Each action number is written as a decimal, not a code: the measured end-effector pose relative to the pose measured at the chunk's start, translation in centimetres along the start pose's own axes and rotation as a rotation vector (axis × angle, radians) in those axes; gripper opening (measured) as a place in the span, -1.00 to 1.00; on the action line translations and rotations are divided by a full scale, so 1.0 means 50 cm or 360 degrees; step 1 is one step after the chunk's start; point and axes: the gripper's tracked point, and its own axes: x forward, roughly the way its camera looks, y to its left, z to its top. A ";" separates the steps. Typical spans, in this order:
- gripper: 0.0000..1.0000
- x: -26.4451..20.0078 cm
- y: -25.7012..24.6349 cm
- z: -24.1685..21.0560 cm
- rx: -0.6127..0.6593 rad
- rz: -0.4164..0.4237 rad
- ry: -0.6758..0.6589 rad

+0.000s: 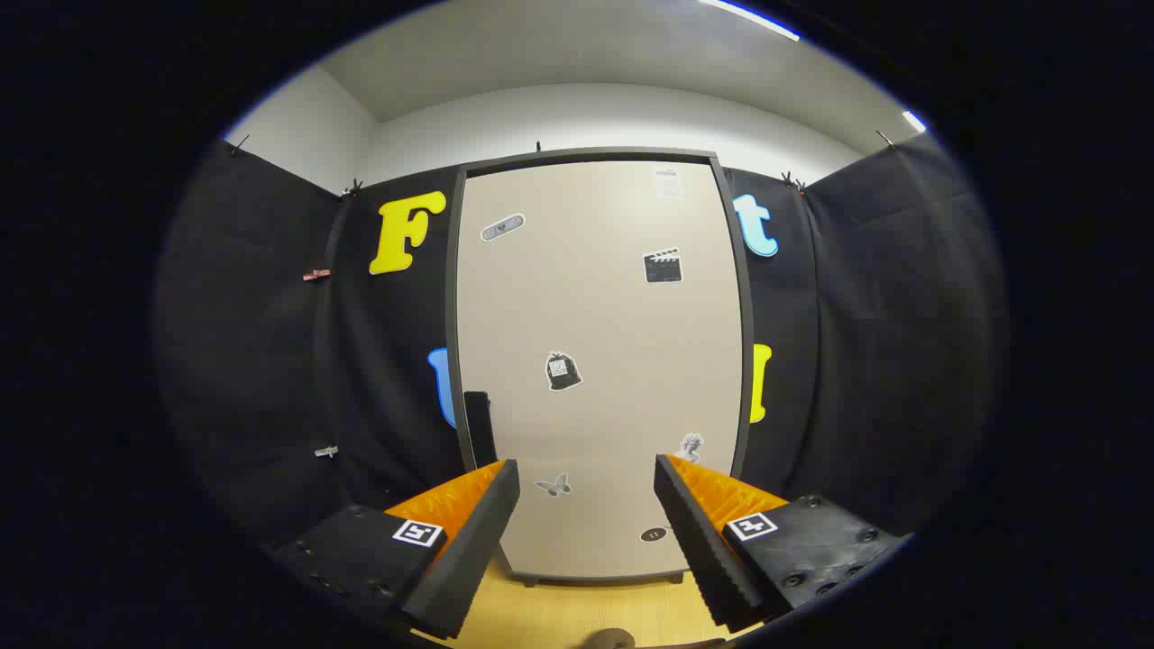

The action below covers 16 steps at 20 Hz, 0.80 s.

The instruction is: Open the shoe cabinet door, grab the shoes and put them into the shoe cabinet, then close the shoe cabinet door.

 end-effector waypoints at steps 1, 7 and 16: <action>0.96 0.001 0.003 0.001 0.0003 0.0002 -0.0002; 0.96 -0.002 0.026 0.008 -0.0006 0.0043 -0.0046; 0.96 0.022 0.078 -0.007 0.0011 0.0108 -0.0022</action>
